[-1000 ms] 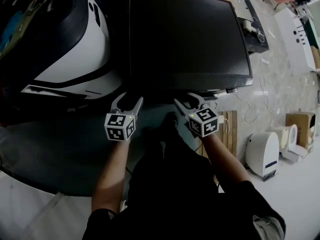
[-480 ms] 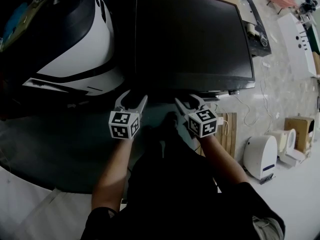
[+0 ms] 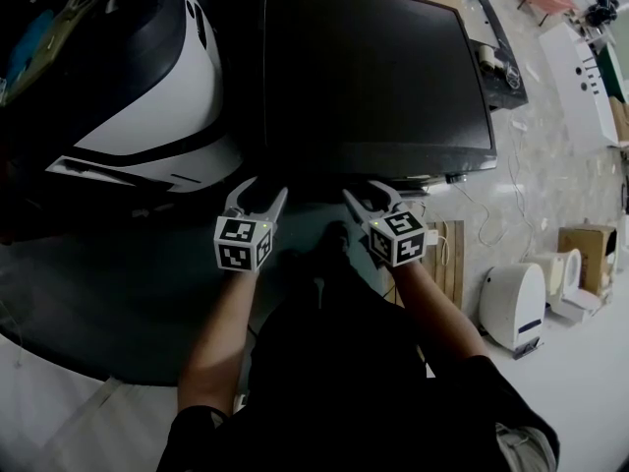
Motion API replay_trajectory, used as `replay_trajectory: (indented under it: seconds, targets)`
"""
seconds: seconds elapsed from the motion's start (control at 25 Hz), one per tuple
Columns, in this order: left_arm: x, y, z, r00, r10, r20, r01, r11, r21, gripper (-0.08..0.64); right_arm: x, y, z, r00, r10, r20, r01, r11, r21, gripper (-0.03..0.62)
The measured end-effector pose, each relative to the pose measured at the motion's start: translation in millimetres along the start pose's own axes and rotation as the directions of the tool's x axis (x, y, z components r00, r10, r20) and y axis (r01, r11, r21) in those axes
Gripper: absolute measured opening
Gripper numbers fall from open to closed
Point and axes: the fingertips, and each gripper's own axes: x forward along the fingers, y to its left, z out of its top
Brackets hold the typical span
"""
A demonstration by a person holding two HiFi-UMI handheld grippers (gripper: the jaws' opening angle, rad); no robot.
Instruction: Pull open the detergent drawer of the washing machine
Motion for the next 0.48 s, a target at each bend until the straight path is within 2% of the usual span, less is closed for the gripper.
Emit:
replay_trajectory:
  seconds: [0.48]
  targets:
    - [-22.7,-10.1,-15.2,0.999,-0.044,-0.025,0.044,0.999,0.004,0.199,-18.4,16.6,-14.2,1.000,-0.020,-0.016,0.021,1.000,0.020,0.135]
